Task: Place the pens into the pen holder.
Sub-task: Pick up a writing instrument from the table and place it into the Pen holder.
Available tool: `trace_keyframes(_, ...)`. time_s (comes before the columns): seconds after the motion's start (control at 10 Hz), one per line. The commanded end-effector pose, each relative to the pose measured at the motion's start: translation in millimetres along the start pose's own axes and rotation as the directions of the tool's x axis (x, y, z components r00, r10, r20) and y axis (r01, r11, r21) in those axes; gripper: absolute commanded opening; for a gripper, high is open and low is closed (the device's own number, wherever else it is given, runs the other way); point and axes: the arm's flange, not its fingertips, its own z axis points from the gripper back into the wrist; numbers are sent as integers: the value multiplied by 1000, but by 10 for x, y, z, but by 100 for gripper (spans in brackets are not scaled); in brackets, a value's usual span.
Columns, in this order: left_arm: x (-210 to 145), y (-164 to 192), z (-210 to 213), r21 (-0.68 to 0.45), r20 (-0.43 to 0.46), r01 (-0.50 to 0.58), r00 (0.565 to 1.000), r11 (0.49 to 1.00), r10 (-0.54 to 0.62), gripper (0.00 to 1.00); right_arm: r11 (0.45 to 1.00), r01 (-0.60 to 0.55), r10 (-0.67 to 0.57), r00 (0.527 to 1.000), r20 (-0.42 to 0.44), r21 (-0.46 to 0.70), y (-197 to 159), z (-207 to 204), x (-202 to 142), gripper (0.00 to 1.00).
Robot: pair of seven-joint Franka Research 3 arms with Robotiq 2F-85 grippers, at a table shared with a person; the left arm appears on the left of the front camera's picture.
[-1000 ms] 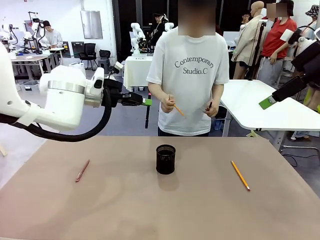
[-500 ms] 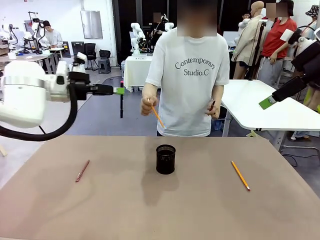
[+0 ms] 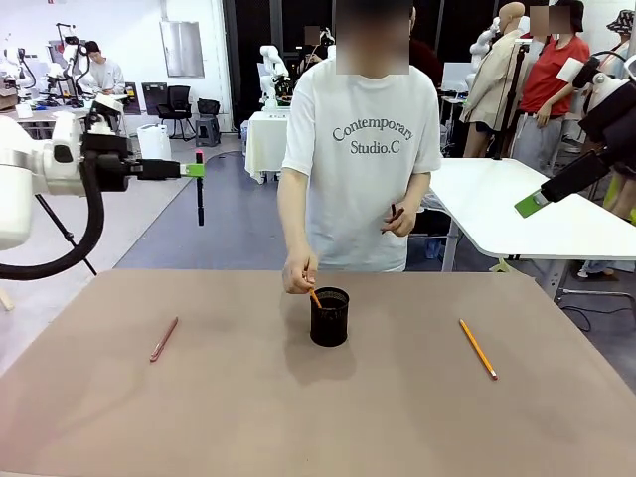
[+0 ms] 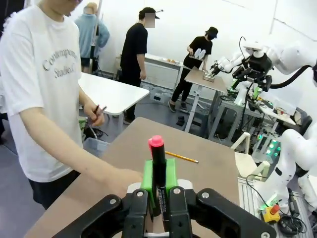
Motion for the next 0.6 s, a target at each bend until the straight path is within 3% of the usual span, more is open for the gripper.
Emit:
trace_keyframes(0.0, 6, -42, 14, 4, 17, 39, 999, 999, -39, 0, 1000, 5, -5, 1000, 6, 11, 9, 3, 13, 100)
trace_keyframes(0.5, 0, 0, 0, 0, 0, 0, 1000, 1000, 0, 0, 1000, 5, -5, 1000, 6, 11, 9, 3, 13, 100)
